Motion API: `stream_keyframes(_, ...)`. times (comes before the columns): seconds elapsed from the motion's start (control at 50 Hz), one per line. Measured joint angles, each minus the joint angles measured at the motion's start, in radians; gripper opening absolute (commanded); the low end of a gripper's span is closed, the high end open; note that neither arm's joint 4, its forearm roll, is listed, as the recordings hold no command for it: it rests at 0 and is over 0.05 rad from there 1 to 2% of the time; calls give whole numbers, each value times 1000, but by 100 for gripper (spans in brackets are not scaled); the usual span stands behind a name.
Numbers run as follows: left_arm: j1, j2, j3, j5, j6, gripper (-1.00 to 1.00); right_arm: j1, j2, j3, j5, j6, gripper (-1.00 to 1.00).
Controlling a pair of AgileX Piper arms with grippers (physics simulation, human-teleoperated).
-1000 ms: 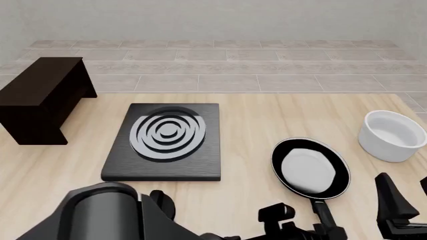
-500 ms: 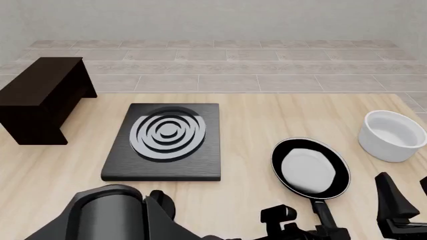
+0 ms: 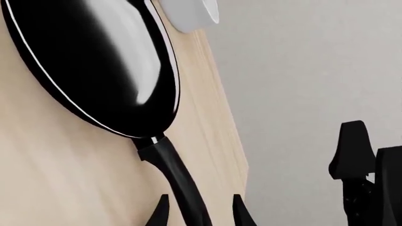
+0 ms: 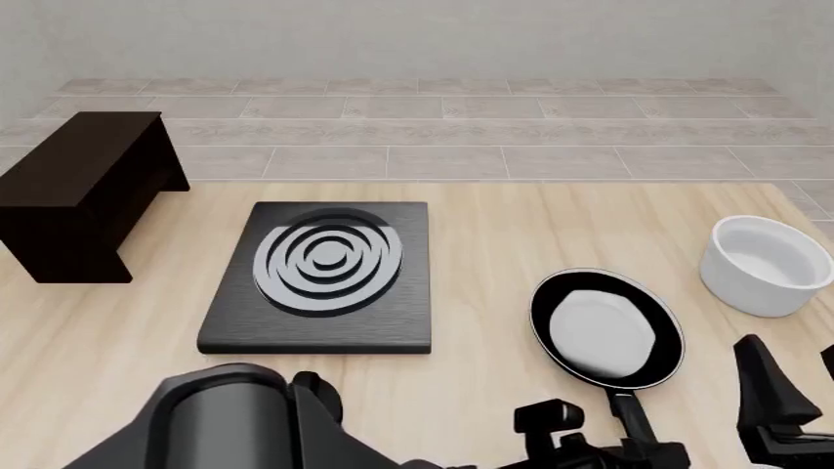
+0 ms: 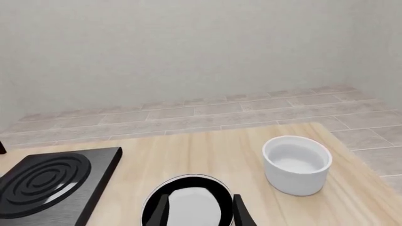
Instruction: Put the frying pan on top of the cabinet.
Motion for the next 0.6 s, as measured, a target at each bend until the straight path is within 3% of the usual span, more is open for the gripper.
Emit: stream_keyframes(0.6,-2,39,-55,-23,35,100,-1,17,3,-17,6,100)
